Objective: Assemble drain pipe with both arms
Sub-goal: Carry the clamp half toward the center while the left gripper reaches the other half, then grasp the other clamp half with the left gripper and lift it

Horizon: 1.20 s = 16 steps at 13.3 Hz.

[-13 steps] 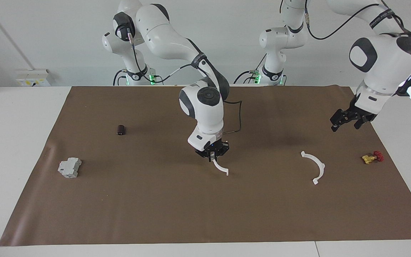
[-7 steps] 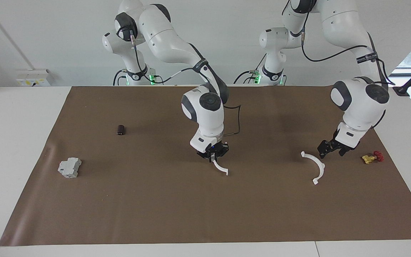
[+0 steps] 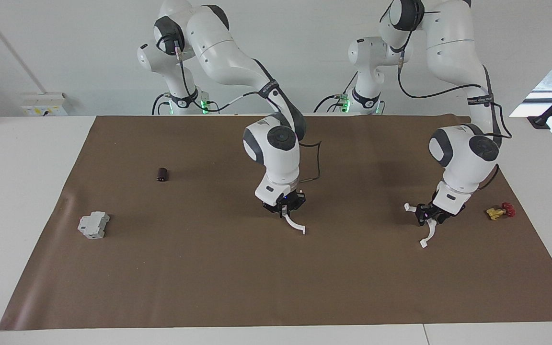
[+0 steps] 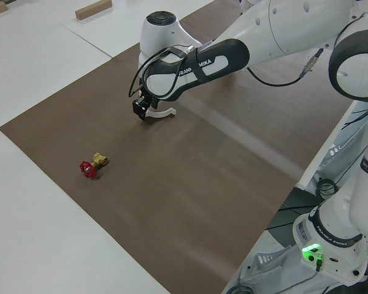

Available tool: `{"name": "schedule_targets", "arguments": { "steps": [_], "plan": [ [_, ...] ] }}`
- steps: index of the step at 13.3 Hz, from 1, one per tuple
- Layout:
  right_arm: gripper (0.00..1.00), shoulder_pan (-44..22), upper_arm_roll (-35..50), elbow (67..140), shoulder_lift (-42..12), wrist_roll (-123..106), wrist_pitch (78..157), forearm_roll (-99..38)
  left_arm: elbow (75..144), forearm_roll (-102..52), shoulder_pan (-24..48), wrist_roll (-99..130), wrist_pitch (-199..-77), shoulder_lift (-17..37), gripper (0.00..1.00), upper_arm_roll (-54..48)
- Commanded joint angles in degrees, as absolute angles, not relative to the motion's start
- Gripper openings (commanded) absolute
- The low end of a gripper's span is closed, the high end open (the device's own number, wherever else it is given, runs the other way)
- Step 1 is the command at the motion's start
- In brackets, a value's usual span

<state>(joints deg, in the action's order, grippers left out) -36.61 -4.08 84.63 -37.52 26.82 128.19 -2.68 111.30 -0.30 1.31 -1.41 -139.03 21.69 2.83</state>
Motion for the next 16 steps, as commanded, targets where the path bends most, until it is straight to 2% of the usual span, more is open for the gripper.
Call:
{"name": "schedule_targets", "arguments": {
  "steps": [1,3,4,5,7,8,10,13,16],
  "plan": [
    [0.09,-37.7,-4.04,87.45,-36.39,26.28,131.3,-2.02,113.55,0.62,1.58,-0.26,-140.19,20.3,0.0,3.16],
    [0.11,-37.62,-4.04,87.36,-36.39,26.37,131.05,-2.02,113.03,0.62,1.58,-0.09,-140.19,20.22,0.0,3.16],
    [0.18,-37.62,-4.04,87.36,-36.39,26.37,131.13,-2.02,112.94,0.62,1.5,-0.26,-140.19,19.26,0.0,3.16],
    [0.4,-37.44,-4.04,87.19,-36.39,26.37,130.78,-2.02,112.77,0.62,1.49,-0.35,-139.66,18.2,0.0,3.08],
    [0.96,-37.18,-4.13,86.14,-36.3,26.46,129.91,-2.2,112.76,0.62,2.1,-0.26,-137.82,15.83,0.0,2.99],
    [1.0,-37.0,-4.39,85.26,-35.95,26.46,128.86,-2.28,112.68,0.62,3.94,-0.09,-136.25,14.69,0.0,3.08],
    [1.0,-35.08,-4.57,81.06,-34.38,26.37,121.68,-2.29,112.59,0.62,7.71,2.44,-134.74,13.89,0.0,3.25],
    [1.0,-28.41,-4.57,80.15,-27.1,24.88,111.3,-2.02,111.71,1.23,15.18,12.89,-134.56,14.06,0.0,3.43],
    [1.0,-20.33,-4.66,80.24,-19.88,19.44,100.76,-2.37,110.57,8.06,21.78,25.96,-133.77,15.55,0.0,3.34]
  ]
}}
